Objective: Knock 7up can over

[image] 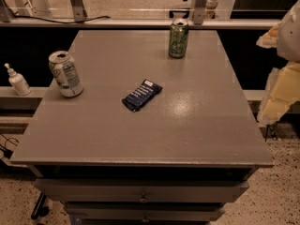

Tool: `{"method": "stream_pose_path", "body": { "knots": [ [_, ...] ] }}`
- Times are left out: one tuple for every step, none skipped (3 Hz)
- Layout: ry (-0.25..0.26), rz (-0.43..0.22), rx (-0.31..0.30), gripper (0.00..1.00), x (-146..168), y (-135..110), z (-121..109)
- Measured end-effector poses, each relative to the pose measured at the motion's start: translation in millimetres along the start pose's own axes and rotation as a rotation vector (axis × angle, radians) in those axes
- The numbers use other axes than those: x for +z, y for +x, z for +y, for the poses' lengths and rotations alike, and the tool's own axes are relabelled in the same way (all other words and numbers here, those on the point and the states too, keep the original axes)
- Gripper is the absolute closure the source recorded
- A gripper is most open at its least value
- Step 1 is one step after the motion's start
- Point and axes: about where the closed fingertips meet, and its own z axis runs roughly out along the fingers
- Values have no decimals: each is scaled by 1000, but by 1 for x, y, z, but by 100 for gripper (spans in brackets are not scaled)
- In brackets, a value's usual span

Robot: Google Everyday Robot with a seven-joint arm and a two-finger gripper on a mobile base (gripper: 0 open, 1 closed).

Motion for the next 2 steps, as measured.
{"method": "stream_pose_path", "body": {
  "knots": [
    [0, 0, 0, 0, 0, 0, 0],
    [-19, -53, 1, 0, 6, -7, 3]
  ]
}}
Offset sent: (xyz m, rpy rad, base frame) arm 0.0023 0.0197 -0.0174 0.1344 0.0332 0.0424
